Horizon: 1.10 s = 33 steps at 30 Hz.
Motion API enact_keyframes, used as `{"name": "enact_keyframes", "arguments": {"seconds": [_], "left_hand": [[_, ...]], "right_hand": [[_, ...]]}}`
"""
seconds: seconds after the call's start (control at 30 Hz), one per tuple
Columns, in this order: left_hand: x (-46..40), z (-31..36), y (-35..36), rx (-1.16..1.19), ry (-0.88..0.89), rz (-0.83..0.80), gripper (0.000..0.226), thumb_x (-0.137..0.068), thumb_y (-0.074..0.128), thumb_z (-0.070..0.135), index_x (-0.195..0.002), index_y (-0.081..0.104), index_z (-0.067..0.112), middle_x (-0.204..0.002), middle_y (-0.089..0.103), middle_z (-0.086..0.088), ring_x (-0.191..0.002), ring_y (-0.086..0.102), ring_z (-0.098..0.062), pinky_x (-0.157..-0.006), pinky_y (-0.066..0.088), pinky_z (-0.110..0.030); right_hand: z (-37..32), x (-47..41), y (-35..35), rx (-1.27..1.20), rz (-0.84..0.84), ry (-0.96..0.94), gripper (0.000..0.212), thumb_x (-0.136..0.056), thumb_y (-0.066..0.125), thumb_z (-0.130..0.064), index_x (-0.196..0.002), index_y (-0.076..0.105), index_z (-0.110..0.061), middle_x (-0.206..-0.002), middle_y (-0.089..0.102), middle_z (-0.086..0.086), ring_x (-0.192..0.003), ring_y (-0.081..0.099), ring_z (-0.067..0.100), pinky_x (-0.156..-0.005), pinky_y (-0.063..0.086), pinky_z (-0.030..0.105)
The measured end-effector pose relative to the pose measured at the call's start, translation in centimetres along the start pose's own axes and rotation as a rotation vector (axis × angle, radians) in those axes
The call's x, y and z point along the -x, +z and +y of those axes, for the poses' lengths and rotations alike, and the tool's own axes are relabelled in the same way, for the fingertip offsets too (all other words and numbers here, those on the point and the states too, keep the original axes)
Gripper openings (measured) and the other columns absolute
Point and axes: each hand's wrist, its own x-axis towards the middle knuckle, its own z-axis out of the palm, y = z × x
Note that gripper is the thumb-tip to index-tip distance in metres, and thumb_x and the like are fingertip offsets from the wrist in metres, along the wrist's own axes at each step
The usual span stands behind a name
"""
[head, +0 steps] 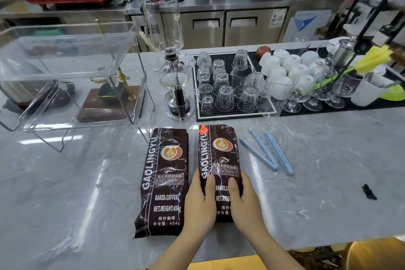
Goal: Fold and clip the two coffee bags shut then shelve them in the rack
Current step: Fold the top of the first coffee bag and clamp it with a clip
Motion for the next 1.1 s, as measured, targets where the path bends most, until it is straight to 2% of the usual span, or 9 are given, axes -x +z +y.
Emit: {"name": "enact_keyframes", "arguments": {"seconds": [0.2,0.4,0.47,0.6,0.77,0.87,0.93,1.03,1.1], "left_hand": [[-0.1,-0.9,0.2,-0.045,0.0,0.05,0.027,-0.102,0.044,0.027,-0.129,0.048,0.027,-0.105,0.065,0.014,-0.091,0.064,-0.006,-0.069,0.041,-0.005],[-0.1,-1.2,0.2,-0.03,-0.017,0.058,0.029,-0.102,0.043,0.021,-0.131,0.049,0.023,-0.103,0.065,0.013,-0.083,0.057,0.015,-0.067,0.039,0.004],[-0.1,-1.3,0.2,-0.007,-0.025,0.055,0.029,-0.102,0.044,0.02,-0.131,0.049,0.023,-0.103,0.063,0.018,-0.086,0.056,0.022,-0.069,0.038,0.004],[-0.2,-1.4,0.1,0.055,-0.026,0.027,0.03,-0.102,0.043,0.023,-0.13,0.051,0.029,-0.111,0.064,0.02,-0.097,0.056,0.02,-0.083,0.045,-0.007],[0.5,-0.7,-0.2,0.17,0.033,0.011,0.025,-0.102,0.044,0.024,-0.119,0.054,0.04,-0.107,0.067,0.025,-0.101,0.061,0.011,-0.079,0.045,-0.005],[0.5,-0.2,-0.6,0.265,0.039,-0.025,0.026,-0.1,0.044,0.03,-0.122,0.049,0.043,-0.113,0.063,0.032,-0.106,0.058,0.013,-0.081,0.044,-0.002],[0.4,-0.3,-0.8,0.322,0.029,-0.033,0.027,-0.097,0.043,0.039,-0.123,0.045,0.045,-0.118,0.061,0.026,-0.109,0.055,0.015,-0.086,0.044,-0.004],[0.1,-0.2,-0.8,0.364,0.06,-0.02,0.027,-0.096,0.039,0.051,-0.123,0.038,0.047,-0.125,0.057,0.014,-0.114,0.055,0.006,-0.098,0.045,-0.019],[0.0,0.6,-0.9,0.378,0.108,-0.017,0.036,-0.091,0.039,0.061,-0.12,0.034,0.041,-0.121,0.054,0.01,-0.109,0.055,0.007,-0.093,0.045,-0.014]], "right_hand": [[0.6,-0.1,-0.1,0.033,0.004,-0.007,0.027,-0.098,0.049,-0.021,-0.122,0.049,-0.032,-0.109,0.065,-0.012,-0.098,0.063,0.005,-0.086,0.052,0.029],[0.8,0.0,-0.3,0.029,-0.012,-0.018,0.028,-0.099,0.047,-0.02,-0.122,0.046,-0.037,-0.105,0.061,-0.023,-0.095,0.06,-0.01,-0.073,0.045,0.005],[1.0,-0.1,-0.4,0.008,-0.017,-0.015,0.028,-0.099,0.047,-0.022,-0.122,0.046,-0.038,-0.108,0.061,-0.022,-0.098,0.056,-0.015,-0.076,0.047,0.008],[1.6,-0.4,-0.3,-0.052,-0.039,-0.035,0.032,-0.097,0.045,-0.033,-0.13,0.047,-0.031,-0.121,0.063,-0.013,-0.106,0.061,0.001,-0.093,0.052,0.033],[1.0,0.1,-0.8,-0.133,-0.081,-0.097,0.033,-0.098,0.051,-0.021,-0.127,0.051,-0.036,-0.119,0.066,-0.013,-0.106,0.064,0.002,-0.093,0.054,0.034],[0.7,0.2,-1.0,-0.145,-0.077,-0.153,0.038,-0.095,0.05,-0.033,-0.131,0.046,-0.043,-0.127,0.06,-0.018,-0.117,0.057,0.0,-0.1,0.048,0.031],[0.6,0.2,-1.1,-0.15,-0.084,-0.196,0.046,-0.091,0.047,-0.045,-0.137,0.042,-0.04,-0.134,0.055,-0.018,-0.125,0.051,0.003,-0.105,0.045,0.035],[0.3,0.2,-1.1,-0.157,-0.078,-0.274,0.049,-0.089,0.044,-0.054,-0.136,0.037,-0.044,-0.134,0.051,-0.021,-0.126,0.05,0.004,-0.104,0.045,0.033],[-0.5,0.0,-1.3,-0.207,-0.066,-0.311,0.045,-0.086,0.043,-0.064,-0.128,0.035,-0.052,-0.126,0.053,-0.025,-0.12,0.054,0.003,-0.098,0.048,0.026]]}}
